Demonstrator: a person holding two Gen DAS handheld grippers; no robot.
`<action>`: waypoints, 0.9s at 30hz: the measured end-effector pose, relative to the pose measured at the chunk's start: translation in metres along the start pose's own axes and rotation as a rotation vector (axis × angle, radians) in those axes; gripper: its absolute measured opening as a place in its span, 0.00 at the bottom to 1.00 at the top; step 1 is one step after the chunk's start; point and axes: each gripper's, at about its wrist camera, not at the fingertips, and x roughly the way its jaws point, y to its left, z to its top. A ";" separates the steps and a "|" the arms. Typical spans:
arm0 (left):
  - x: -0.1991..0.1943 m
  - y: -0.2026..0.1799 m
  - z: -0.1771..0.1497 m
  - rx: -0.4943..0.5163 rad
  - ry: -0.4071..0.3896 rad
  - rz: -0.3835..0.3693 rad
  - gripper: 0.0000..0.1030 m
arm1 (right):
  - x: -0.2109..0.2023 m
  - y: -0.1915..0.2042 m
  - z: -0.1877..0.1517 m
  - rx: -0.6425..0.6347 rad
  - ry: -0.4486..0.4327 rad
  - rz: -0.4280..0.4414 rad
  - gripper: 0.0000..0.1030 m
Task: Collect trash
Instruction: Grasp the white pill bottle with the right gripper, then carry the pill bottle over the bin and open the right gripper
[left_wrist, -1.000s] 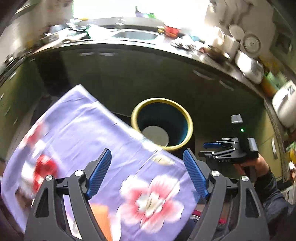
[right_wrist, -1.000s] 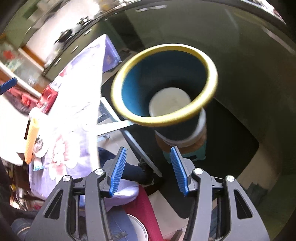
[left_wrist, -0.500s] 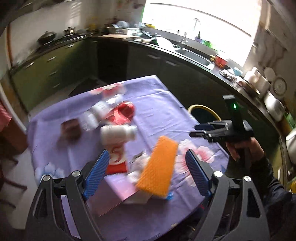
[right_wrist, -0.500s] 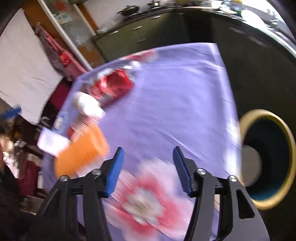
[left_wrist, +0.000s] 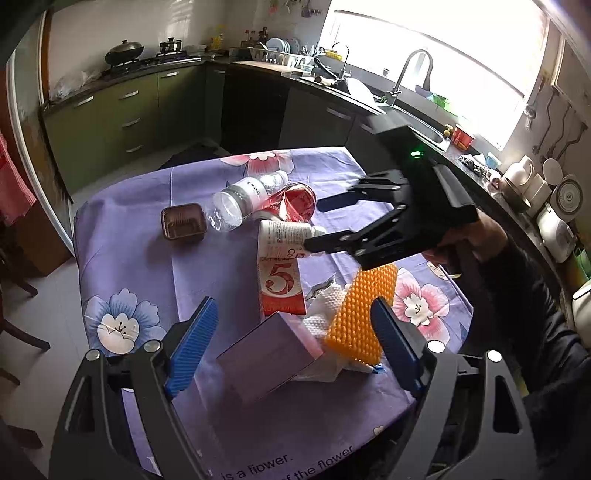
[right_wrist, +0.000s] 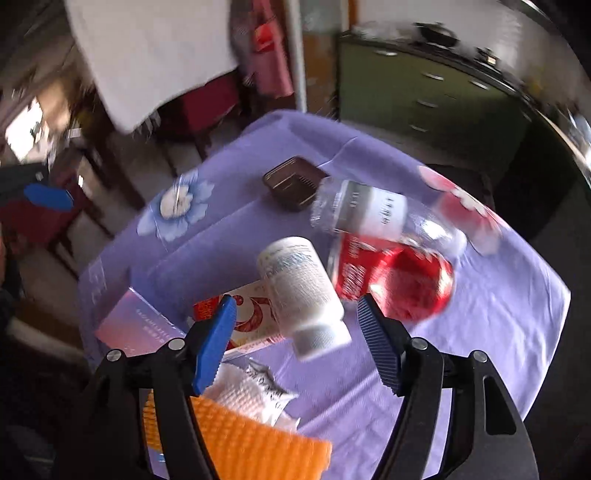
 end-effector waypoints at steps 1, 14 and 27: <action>0.001 0.001 0.000 -0.002 0.001 -0.001 0.78 | 0.006 0.003 0.003 -0.026 0.023 -0.013 0.65; 0.012 0.003 -0.005 -0.008 0.019 -0.015 0.78 | 0.049 0.016 0.004 -0.142 0.134 -0.007 0.58; 0.005 -0.009 -0.010 0.017 0.013 -0.015 0.78 | 0.004 0.014 -0.015 -0.019 0.008 0.016 0.48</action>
